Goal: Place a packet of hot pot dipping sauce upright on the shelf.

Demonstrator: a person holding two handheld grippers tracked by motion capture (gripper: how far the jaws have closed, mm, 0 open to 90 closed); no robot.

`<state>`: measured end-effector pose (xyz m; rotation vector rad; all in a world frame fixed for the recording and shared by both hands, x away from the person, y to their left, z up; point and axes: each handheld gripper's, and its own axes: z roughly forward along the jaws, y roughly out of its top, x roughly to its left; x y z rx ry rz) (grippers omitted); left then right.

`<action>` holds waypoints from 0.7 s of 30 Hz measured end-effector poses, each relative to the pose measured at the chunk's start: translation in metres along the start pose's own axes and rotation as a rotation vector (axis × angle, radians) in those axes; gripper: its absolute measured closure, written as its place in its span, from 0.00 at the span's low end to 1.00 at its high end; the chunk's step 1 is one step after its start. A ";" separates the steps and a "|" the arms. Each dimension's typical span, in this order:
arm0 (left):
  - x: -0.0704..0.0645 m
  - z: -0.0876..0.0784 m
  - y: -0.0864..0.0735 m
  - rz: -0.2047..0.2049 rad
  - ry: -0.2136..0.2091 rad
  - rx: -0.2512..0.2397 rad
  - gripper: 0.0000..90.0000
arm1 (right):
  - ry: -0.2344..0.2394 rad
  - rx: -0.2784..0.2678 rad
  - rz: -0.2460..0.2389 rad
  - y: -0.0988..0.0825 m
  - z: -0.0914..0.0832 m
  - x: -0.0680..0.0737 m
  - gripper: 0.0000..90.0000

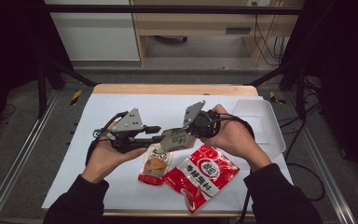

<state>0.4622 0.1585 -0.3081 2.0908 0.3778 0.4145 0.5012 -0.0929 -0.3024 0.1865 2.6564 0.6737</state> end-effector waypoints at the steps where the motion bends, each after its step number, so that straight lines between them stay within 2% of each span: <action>1: 0.001 -0.002 -0.002 0.001 0.016 0.000 0.64 | -0.005 -0.004 0.001 -0.001 -0.001 -0.002 1.00; 3: 0.002 -0.005 -0.007 -0.009 0.032 0.006 0.60 | -0.014 -0.002 0.014 -0.004 -0.005 -0.004 1.00; 9: 0.008 -0.016 -0.037 -0.068 0.091 0.018 0.50 | -0.047 -0.005 0.031 -0.011 -0.020 -0.011 1.00; 14: 0.009 -0.026 -0.072 -0.134 0.161 0.009 0.35 | -0.070 -0.007 0.046 -0.016 -0.032 -0.017 1.00; 19: 0.014 -0.033 -0.107 -0.215 0.229 -0.028 0.22 | -0.098 -0.007 0.058 -0.023 -0.044 -0.023 1.00; 20: 0.015 -0.031 -0.113 -0.225 0.238 -0.025 0.20 | -0.104 -0.009 0.058 -0.024 -0.047 -0.024 1.00; 21: 0.017 -0.030 -0.117 -0.230 0.244 -0.002 0.18 | -0.108 -0.010 0.061 -0.026 -0.049 -0.025 1.00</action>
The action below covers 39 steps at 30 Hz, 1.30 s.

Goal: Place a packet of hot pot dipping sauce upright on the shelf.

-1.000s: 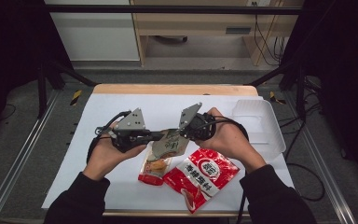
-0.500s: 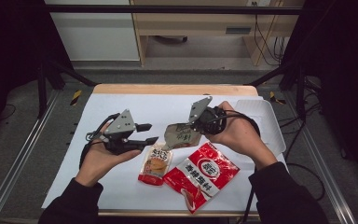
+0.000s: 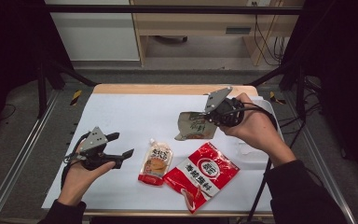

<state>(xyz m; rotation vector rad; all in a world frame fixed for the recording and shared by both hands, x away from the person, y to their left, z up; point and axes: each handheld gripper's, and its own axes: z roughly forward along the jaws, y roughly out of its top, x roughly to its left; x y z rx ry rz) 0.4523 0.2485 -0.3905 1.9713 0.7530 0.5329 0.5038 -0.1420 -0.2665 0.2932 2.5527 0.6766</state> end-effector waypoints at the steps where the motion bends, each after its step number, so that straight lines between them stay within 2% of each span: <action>1: 0.002 0.001 -0.003 0.003 0.017 0.021 0.16 | -0.004 0.000 0.001 -0.001 -0.002 -0.001 1.00; 3: 0.006 0.001 -0.009 -0.029 0.021 -0.001 0.14 | -0.016 0.000 0.012 -0.005 -0.007 -0.004 1.00; 6: 0.011 0.000 -0.018 -0.033 0.024 -0.013 0.09 | -0.033 -0.003 0.020 -0.010 -0.014 -0.008 1.00; 8: 0.015 -0.001 -0.026 -0.049 0.026 -0.029 0.07 | -0.041 -0.006 0.027 -0.013 -0.018 -0.011 1.00; 11: 0.020 0.000 -0.039 -0.060 0.064 -0.014 0.07 | -0.059 -0.012 0.039 -0.018 -0.024 -0.015 1.00; 14: 0.023 0.001 -0.048 -0.085 0.075 -0.004 0.07 | -0.073 -0.017 0.053 -0.024 -0.031 -0.018 1.00; 16: 0.024 0.002 -0.050 -0.083 0.084 0.006 0.07 | -0.085 -0.020 0.061 -0.028 -0.035 -0.021 1.00; 26: 0.036 -0.005 -0.057 -0.111 0.127 -0.009 0.07 | -0.133 -0.012 0.102 -0.051 -0.061 -0.030 1.00; 32: 0.046 -0.014 -0.062 -0.133 0.159 -0.021 0.07 | -0.147 -0.001 0.118 -0.065 -0.071 -0.031 1.00; 39: 0.051 -0.016 -0.064 -0.147 0.170 -0.028 0.08 | -0.152 0.022 0.136 -0.086 -0.081 -0.031 1.00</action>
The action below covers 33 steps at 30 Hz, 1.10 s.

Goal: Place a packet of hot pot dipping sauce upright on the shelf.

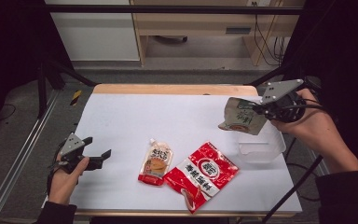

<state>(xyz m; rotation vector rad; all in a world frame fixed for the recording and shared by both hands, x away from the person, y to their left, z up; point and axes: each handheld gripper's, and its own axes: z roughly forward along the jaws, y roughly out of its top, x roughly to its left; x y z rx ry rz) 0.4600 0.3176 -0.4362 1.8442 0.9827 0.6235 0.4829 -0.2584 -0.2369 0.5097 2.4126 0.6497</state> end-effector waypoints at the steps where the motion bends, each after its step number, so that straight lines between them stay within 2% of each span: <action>1: 0.000 0.000 0.000 -0.001 0.002 -0.001 0.08 | -0.001 0.001 0.003 -0.003 0.000 0.000 1.00; 13: 0.005 -0.001 -0.002 -0.020 0.007 -0.004 0.08 | 0.009 0.028 0.008 -0.037 -0.004 0.002 1.00; 22: 0.006 -0.001 -0.002 -0.019 0.004 -0.002 0.08 | 0.019 0.034 0.022 -0.051 -0.002 0.000 1.00; 33: 0.005 0.000 -0.002 -0.019 0.002 0.001 0.08 | 0.060 0.026 0.032 -0.067 -0.001 -0.003 1.00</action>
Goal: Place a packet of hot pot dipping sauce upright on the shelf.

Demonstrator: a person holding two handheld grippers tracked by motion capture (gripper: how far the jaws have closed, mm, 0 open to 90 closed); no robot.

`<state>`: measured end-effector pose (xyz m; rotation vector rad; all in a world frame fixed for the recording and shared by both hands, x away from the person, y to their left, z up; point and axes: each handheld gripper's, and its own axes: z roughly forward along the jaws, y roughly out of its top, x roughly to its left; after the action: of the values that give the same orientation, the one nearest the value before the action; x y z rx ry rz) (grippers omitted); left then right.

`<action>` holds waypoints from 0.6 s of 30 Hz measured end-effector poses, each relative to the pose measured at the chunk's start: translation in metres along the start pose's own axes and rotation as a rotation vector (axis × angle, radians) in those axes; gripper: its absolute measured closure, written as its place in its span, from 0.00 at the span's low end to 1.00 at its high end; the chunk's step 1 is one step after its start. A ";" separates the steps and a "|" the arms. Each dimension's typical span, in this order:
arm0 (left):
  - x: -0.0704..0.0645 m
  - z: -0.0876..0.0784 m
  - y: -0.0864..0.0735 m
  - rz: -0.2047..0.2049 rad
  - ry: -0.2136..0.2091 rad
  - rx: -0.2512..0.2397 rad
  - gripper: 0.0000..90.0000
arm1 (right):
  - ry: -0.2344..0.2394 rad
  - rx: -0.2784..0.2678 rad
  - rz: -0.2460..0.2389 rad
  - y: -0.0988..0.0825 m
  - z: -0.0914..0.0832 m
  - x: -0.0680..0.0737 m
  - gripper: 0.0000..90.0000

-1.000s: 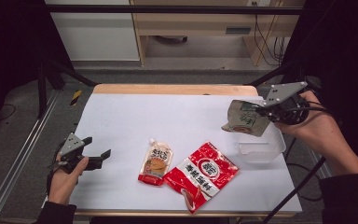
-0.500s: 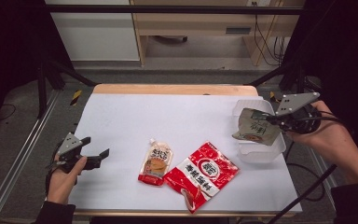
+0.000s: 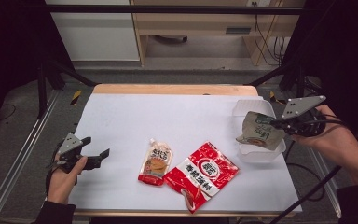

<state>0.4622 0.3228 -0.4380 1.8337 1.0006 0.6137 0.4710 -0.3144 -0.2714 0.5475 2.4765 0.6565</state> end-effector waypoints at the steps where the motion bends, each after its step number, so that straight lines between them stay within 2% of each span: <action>1: 0.000 0.000 0.000 0.000 -0.001 0.001 0.08 | 0.006 0.004 0.004 -0.001 0.000 0.000 1.00; 6: -0.002 0.001 0.000 0.007 -0.004 0.006 0.08 | 0.025 0.018 0.008 -0.007 0.002 -0.002 1.00; 18: 0.001 0.001 0.000 -0.008 0.006 0.001 0.08 | 0.097 -0.003 0.037 -0.023 0.000 -0.007 1.00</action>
<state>0.4632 0.3227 -0.4385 1.8290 1.0122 0.6142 0.4709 -0.3368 -0.2815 0.5739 2.5609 0.7163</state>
